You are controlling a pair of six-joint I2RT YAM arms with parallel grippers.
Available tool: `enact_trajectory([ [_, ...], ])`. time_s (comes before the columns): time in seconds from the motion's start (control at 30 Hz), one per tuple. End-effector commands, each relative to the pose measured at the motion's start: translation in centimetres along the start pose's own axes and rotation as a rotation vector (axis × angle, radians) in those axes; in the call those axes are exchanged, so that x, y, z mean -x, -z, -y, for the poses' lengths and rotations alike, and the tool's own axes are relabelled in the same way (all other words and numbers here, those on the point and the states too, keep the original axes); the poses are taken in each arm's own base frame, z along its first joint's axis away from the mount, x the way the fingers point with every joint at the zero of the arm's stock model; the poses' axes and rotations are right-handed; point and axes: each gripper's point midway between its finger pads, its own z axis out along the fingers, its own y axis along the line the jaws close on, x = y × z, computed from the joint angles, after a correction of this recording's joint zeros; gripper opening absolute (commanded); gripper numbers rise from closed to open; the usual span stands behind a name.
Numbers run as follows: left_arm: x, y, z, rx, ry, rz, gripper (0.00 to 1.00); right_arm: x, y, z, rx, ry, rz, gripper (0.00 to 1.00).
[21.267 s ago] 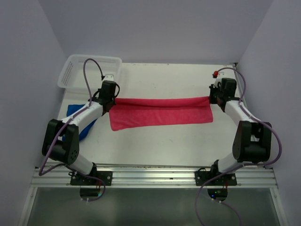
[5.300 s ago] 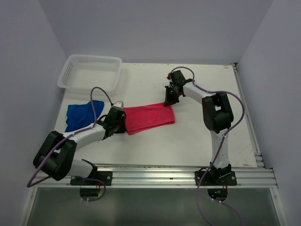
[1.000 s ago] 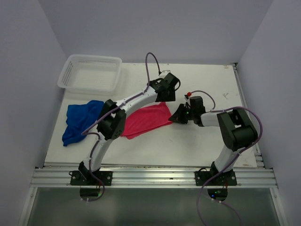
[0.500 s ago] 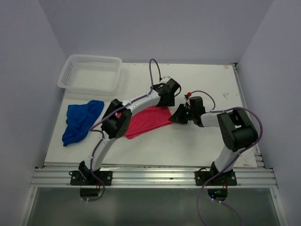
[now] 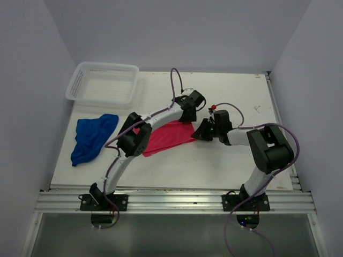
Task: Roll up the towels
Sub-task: Roll the towel
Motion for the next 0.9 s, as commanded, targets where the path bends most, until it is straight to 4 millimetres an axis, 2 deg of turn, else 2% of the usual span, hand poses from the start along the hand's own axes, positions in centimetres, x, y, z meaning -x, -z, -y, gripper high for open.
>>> enact_trajectory([
  [0.0, 0.3, -1.7, -0.5, 0.014, 0.014, 0.01, 0.48, -2.7, 0.2, 3.4, -0.161, 0.037, -0.047, 0.04],
  [0.2, 0.5, -1.6, -0.5, -0.004, -0.004, -0.003, 0.41, -2.2, 1.3, 2.8, -0.205, 0.143, 0.0, 0.03],
  [0.33, 1.7, -1.0, -0.6, -0.024, 0.005, 0.012, 0.4, -1.7, 2.0, 2.5, -0.245, 0.201, 0.025, 0.02],
  [0.47, 2.1, -0.7, -0.5, -0.039, 0.011, 0.012, 0.34, -1.3, 2.6, 2.4, -0.28, 0.246, 0.042, 0.01],
  [0.63, 2.9, 0.0, 0.5, -0.095, 0.033, 0.021, 0.24, -0.8, 2.9, 0.9, -0.298, 0.353, 0.067, 0.0],
  [0.67, 3.1, 0.2, 0.6, -0.106, 0.04, 0.022, 0.23, -1.3, 3.2, 1.2, -0.325, 0.369, 0.042, 0.0],
  [0.87, 4.7, 1.7, 2.0, -0.184, 0.069, 0.044, 0.23, -1.3, 4.1, 0.5, -0.405, 0.501, 0.059, 0.0],
])
